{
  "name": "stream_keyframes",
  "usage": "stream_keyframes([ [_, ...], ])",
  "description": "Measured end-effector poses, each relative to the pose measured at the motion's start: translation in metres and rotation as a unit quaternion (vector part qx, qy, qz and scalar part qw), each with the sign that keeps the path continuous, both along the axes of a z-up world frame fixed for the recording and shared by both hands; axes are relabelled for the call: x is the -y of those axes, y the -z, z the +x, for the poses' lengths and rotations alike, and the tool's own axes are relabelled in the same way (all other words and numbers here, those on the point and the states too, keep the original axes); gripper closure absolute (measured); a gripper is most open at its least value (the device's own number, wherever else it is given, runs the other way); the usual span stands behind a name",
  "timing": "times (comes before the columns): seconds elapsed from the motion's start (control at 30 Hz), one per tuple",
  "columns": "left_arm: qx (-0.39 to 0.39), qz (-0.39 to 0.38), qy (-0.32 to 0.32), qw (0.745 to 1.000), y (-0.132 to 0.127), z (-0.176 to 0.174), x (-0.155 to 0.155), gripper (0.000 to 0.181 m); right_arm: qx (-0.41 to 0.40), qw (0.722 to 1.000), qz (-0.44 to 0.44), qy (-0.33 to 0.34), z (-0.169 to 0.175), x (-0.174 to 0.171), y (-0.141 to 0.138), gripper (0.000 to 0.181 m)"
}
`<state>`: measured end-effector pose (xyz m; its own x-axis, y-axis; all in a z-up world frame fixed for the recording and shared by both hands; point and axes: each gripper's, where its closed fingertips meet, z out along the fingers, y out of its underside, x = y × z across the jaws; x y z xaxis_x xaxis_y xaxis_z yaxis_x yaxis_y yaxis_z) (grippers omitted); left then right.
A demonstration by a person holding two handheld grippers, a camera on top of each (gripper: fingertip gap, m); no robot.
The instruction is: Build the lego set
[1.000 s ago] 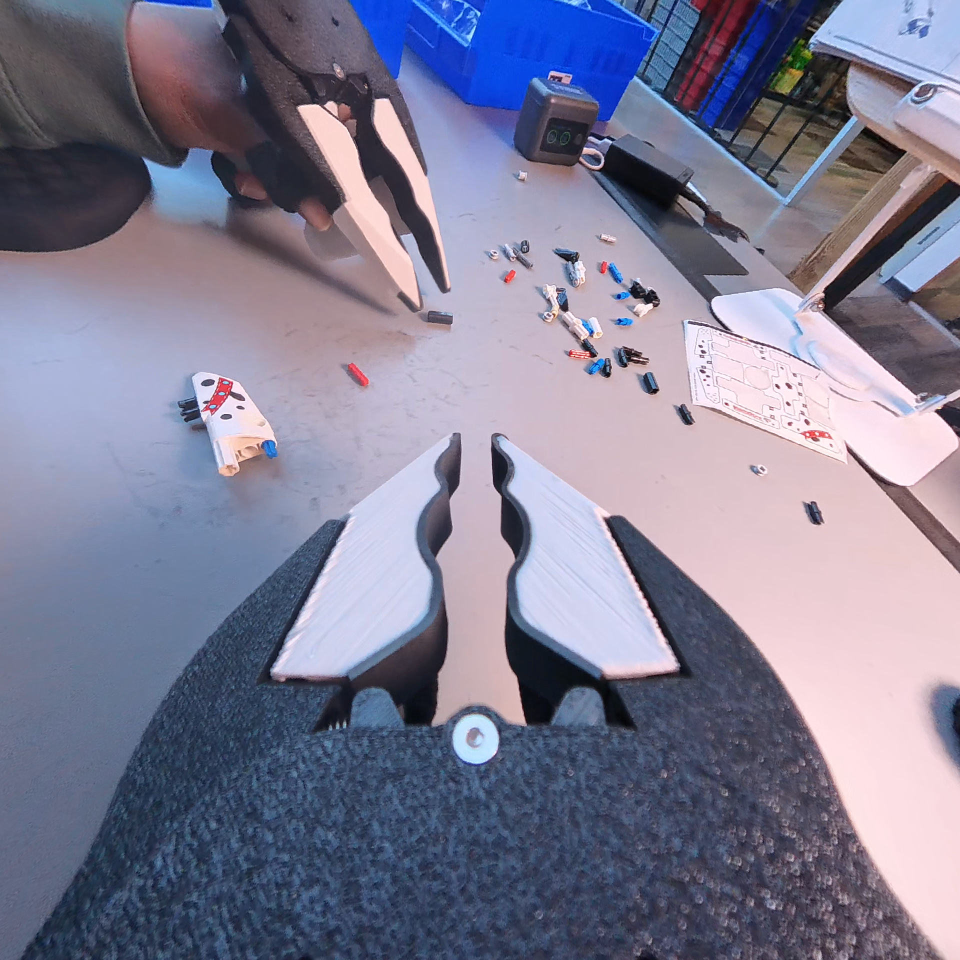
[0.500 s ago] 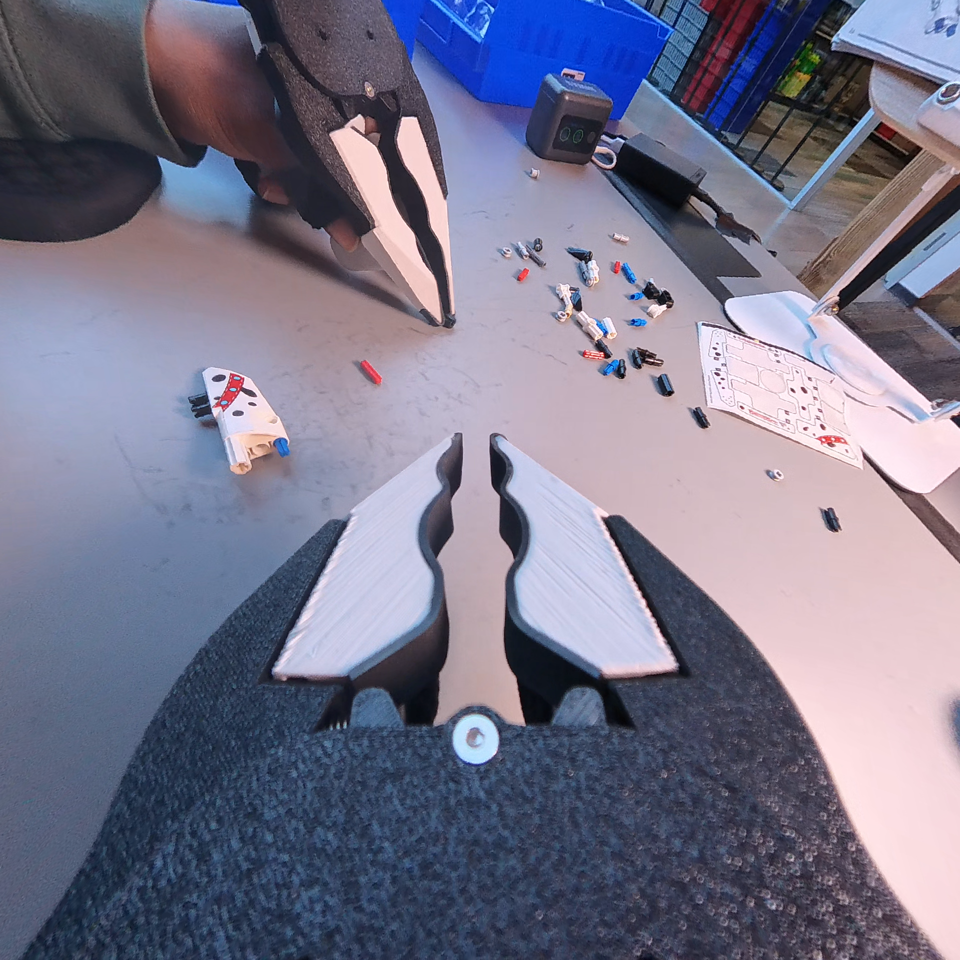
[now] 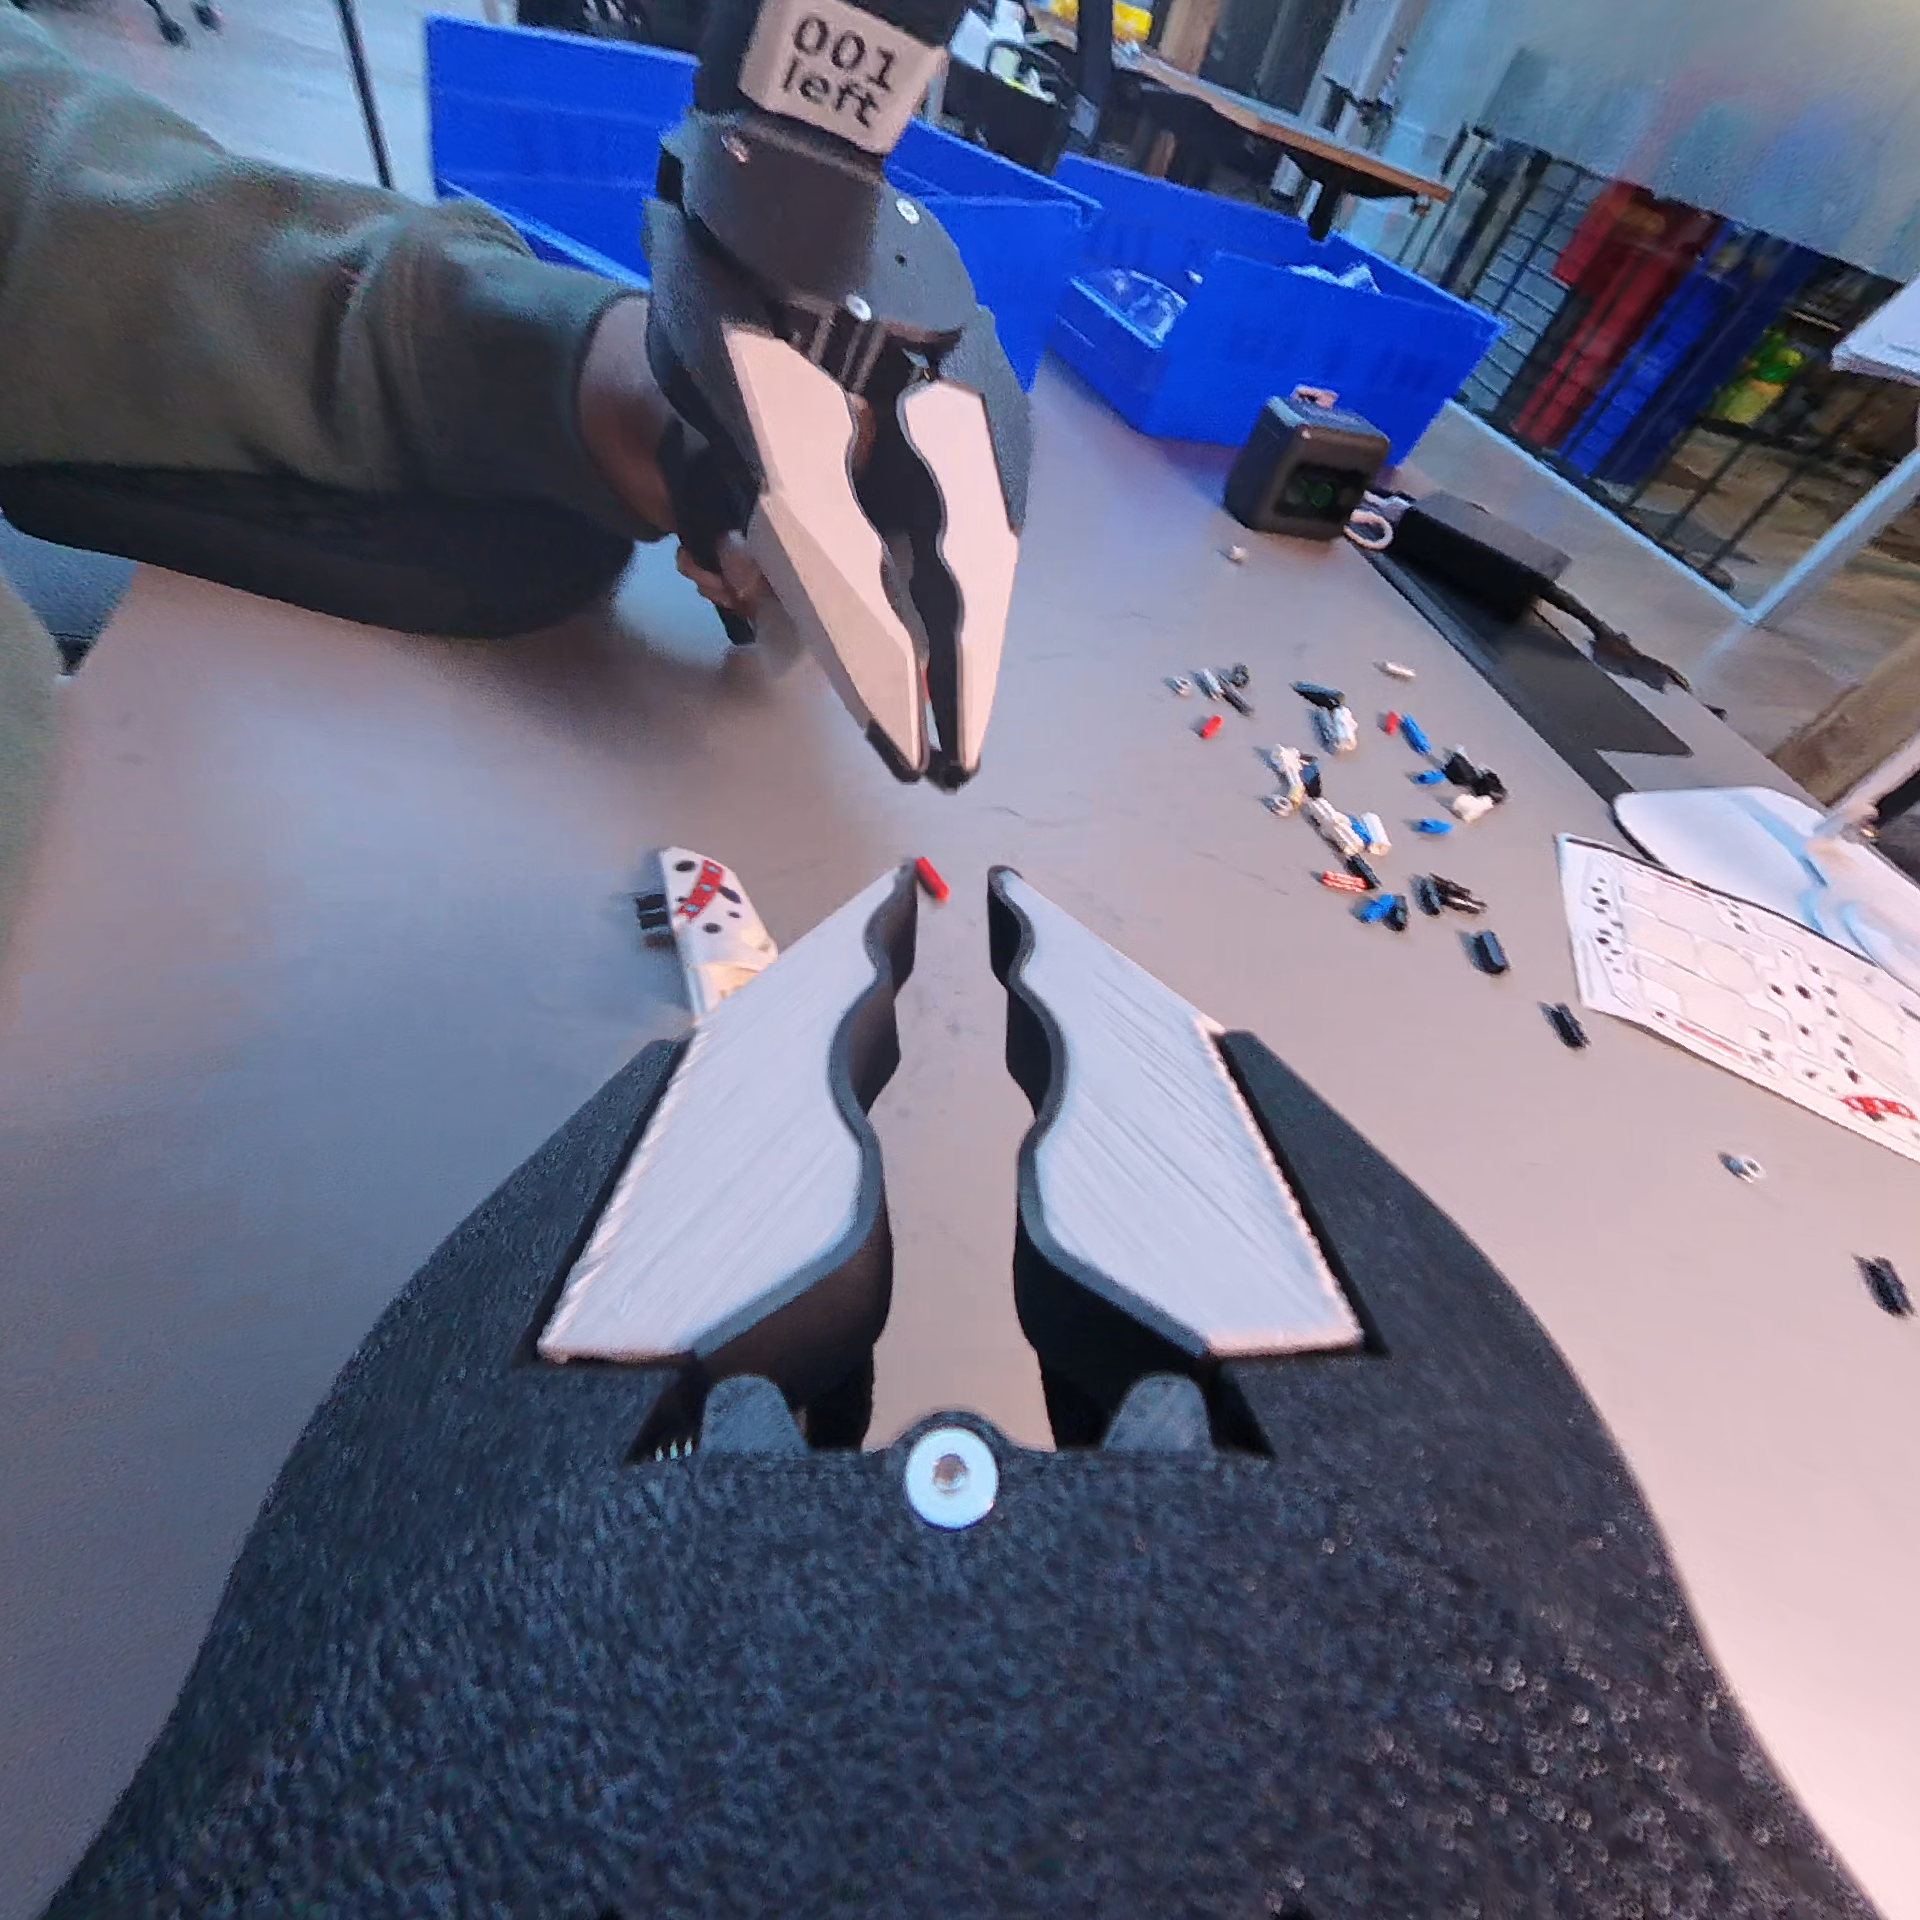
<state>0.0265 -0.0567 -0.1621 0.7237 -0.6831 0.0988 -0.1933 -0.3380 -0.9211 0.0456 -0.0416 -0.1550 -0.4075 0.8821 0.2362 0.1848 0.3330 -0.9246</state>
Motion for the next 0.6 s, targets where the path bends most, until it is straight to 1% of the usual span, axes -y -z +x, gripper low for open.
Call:
stream_keyframes([
  [0.13,-0.007,0.004,0.029,1.0,0.002,0.015,0.005,0.174,-0.004,0.999,-0.018,-0.034,0.004,0.013,-0.003,0.168],
  [0.37,-0.009,0.008,0.038,0.999,0.002,0.02,0.007,0.174,-0.003,0.999,-0.022,-0.047,0.004,0.018,-0.004,0.167],
  [0.6,-0.006,0.014,0.056,0.998,0.0,0.028,0.011,0.174,0.009,0.998,-0.009,-0.054,0.005,0.021,0.003,0.168],
])
